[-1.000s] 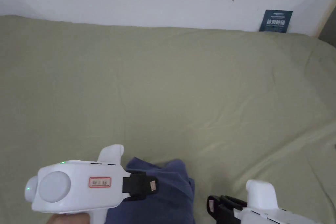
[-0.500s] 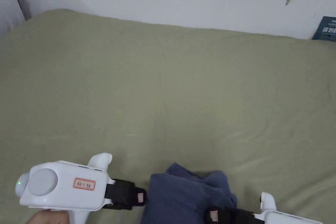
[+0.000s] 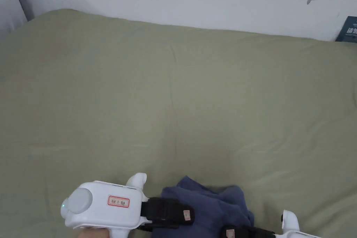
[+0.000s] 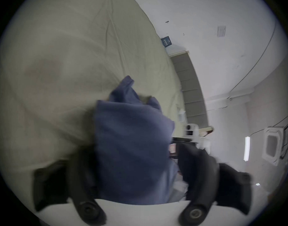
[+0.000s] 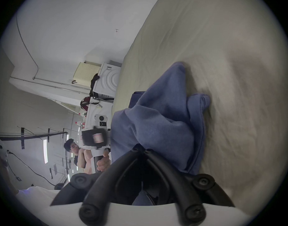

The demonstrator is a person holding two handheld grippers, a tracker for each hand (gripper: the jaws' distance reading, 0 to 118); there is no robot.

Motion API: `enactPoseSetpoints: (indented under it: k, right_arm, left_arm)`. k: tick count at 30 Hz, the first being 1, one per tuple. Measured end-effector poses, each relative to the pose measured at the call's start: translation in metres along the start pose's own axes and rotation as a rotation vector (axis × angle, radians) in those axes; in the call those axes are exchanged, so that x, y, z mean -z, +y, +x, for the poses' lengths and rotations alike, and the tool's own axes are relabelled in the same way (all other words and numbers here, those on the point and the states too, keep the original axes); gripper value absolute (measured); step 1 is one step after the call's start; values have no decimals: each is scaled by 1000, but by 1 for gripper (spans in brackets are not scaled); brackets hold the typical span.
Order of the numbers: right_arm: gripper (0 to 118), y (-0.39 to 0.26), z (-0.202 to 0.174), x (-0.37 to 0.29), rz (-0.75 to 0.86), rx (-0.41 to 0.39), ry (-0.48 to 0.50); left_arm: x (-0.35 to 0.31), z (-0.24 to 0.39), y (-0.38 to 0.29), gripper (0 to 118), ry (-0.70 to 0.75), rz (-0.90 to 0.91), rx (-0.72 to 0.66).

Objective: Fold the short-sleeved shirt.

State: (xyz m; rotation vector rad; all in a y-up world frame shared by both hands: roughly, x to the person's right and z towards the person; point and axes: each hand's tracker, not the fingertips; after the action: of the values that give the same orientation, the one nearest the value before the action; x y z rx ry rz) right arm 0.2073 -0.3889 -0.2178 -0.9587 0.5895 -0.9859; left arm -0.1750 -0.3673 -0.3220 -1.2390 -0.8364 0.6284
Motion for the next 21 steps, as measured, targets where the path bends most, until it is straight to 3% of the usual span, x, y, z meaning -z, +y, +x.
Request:
enactPoseSetpoints:
  k: [1,3,8,18,21]
  right_arm:
    - [3,0,-3,-2,3,-16,-10]
    - [3,2,-10,-7,5,-40,-18]
    - [3,7,-25,-18,21,-94,-54]
    - [3,28,-47,-29,88,-152,-103]
    - [3,35,-53,-33,109,-164,-121]
  left_arm:
    - [-3,-5,3,46,34,-11,-21]
    - [-11,-9,5,46,-39,-29,-50]
    - [-47,-9,16,44,-10,3,-27]
    - [-258,-87,91,45,359,131,-24]
    - [-295,-105,114,45,398,159,-27]
